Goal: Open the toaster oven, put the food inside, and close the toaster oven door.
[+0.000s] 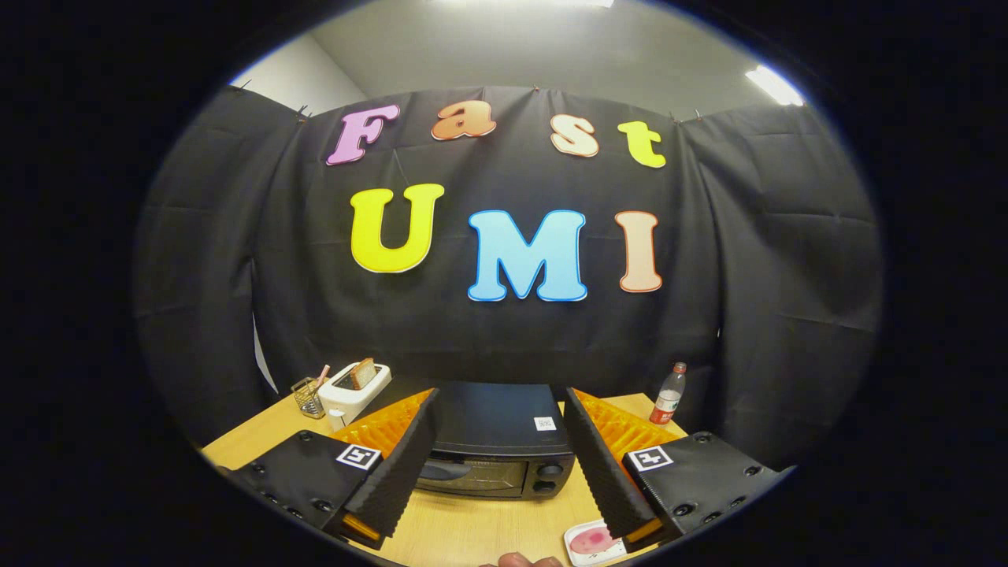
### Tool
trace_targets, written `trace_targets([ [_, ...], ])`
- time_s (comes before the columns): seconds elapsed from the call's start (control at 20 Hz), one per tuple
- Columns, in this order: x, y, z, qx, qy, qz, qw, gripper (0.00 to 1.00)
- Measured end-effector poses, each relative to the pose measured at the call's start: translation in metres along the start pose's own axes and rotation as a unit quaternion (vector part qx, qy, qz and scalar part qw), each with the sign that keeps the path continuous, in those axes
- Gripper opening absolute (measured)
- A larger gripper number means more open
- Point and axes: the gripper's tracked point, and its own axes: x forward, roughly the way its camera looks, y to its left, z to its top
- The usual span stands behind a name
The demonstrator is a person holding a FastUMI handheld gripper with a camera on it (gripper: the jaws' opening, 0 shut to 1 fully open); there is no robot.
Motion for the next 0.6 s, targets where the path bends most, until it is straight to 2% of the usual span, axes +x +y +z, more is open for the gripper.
trace_targets([
  [0.15, 0.023, 0.021, -0.015, 0.005, 0.024, 0.016, 1.0, 0.98],
  [0.6, 0.077, 0.053, -0.077, 0.013, 0.097, 0.026, 0.995, 0.98],
])
